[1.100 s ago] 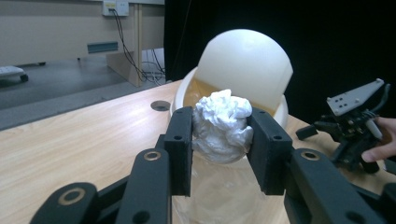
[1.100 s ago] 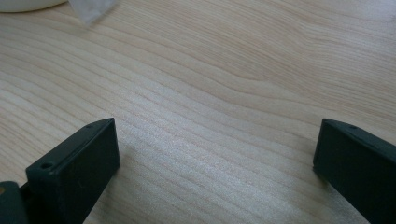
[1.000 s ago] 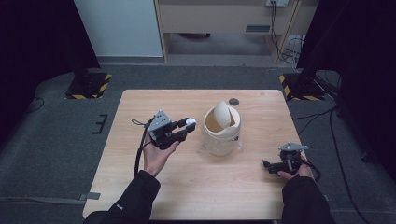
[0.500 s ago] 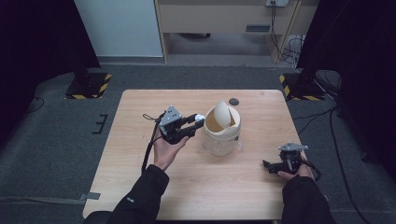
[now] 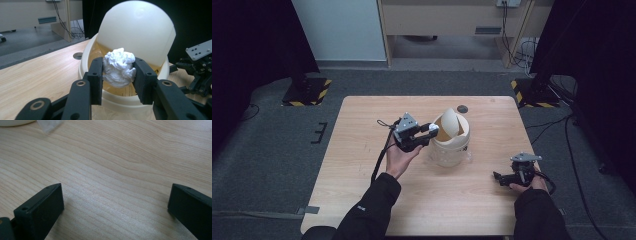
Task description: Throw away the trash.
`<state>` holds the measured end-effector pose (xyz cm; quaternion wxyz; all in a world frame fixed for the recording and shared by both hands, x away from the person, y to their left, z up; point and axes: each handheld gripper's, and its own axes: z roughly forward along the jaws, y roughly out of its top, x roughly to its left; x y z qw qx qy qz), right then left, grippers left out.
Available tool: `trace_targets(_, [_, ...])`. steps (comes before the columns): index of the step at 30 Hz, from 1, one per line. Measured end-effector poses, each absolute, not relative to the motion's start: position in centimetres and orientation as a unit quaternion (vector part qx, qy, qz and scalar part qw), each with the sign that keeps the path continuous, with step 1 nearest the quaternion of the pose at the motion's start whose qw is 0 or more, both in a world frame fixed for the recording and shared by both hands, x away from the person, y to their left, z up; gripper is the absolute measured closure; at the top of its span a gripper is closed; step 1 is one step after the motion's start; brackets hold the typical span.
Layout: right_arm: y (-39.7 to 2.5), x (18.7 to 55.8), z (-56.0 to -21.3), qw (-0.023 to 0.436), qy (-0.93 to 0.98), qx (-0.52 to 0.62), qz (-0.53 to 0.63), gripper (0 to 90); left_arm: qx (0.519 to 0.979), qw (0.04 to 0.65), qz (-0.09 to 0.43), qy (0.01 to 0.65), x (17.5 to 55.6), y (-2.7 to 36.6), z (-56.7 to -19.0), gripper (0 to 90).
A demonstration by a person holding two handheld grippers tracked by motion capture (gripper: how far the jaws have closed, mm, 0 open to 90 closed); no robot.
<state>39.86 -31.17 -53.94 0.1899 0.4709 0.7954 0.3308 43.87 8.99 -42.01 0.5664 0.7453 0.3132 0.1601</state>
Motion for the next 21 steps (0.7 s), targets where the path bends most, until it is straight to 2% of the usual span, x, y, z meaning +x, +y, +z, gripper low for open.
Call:
trace_targets(14, [-31.2, 39.9, -53.9, 0.190, 0.795, 0.471, 0.331, 0.5, 0.757, 0.552, 0.151, 0.314, 44.9, 8.0, -43.3, 59.9])
trace_targets(21, [-31.2, 39.9, -53.9, 0.190, 0.795, 0.471, 0.331, 0.6, 0.758, 0.555, 0.150, 0.308, 44.9, 7.8, -43.2, 50.7])
